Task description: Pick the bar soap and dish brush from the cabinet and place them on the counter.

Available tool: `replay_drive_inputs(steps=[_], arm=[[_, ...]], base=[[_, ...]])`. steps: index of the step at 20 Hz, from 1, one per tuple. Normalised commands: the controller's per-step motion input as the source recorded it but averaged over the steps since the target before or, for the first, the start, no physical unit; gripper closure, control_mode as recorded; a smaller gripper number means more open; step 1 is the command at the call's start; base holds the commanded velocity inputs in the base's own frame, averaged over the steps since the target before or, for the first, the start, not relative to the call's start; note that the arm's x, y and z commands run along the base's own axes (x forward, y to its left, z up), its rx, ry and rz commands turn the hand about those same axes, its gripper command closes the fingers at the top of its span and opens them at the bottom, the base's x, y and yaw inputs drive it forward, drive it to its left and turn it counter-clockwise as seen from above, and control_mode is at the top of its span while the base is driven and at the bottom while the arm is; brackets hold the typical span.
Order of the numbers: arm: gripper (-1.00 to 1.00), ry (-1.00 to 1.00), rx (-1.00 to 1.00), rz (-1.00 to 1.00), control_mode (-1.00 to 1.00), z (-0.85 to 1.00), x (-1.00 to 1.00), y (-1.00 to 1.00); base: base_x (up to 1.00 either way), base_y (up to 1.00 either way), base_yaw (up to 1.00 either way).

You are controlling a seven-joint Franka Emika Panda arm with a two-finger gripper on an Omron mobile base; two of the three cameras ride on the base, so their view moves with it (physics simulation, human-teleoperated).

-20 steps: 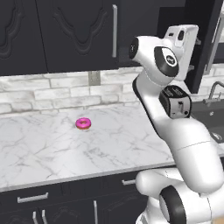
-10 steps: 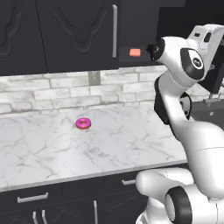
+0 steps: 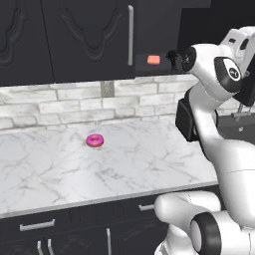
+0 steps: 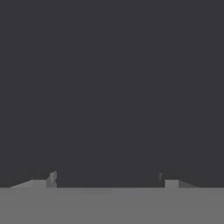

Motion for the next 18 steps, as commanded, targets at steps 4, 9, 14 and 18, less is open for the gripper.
replay_drive_inputs(steps=[4, 9, 14, 18], arm=[[-1.00, -0.06, 0.03, 0.00, -1.00, 0.06, -0.30, -0.02], [-1.00, -0.06, 0.08, 0.01, -1.00, 0.18, -0.49, 0.29], [-1.00, -0.05, 0.05, 0.05, -1.00, 0.08, -0.40, 0.73], [-1.00, -0.06, 0.00, 0.05, -1.00, -0.05, -0.31, 0.86]], base=[[0.00, 0.00, 0.00], [0.00, 0.00, 0.00], [0.00, 0.00, 0.00], [0.00, 0.00, 0.00]])
